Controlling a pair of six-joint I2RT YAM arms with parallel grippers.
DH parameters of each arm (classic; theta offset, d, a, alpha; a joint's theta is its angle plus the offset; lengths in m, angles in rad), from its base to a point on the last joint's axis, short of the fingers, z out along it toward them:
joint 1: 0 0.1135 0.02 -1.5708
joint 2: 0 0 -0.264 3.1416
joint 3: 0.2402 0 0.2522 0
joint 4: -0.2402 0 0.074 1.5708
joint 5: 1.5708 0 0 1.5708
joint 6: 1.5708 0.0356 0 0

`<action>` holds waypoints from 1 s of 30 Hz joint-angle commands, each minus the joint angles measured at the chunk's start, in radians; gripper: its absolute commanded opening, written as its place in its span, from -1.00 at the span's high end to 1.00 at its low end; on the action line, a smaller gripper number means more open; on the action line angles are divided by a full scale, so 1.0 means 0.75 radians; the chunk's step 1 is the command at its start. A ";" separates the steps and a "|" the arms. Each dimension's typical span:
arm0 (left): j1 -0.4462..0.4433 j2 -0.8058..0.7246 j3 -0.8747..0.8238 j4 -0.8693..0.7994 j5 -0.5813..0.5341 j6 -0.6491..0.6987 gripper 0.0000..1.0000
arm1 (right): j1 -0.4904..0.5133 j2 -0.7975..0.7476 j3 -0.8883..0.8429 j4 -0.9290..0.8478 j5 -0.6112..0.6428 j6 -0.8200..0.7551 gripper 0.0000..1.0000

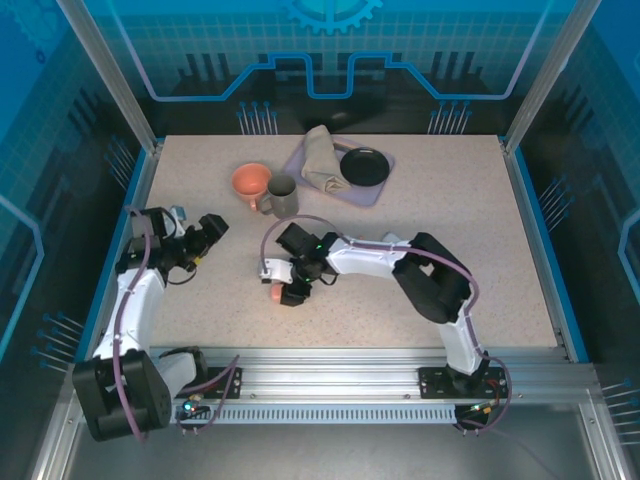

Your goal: Insert the wireless bluetooth earbuds into the charging case

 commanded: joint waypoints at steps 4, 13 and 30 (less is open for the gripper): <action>-0.114 0.152 0.018 0.166 0.307 -0.063 -0.89 | -0.125 -0.302 -0.268 0.234 -0.039 0.056 0.11; -0.371 0.350 0.088 0.372 0.624 -0.133 -0.80 | -0.316 -0.608 -0.483 0.360 -0.073 0.082 0.12; -0.665 0.470 0.249 0.316 0.700 -0.060 -0.79 | -0.344 -0.691 -0.453 0.424 -0.100 0.097 0.12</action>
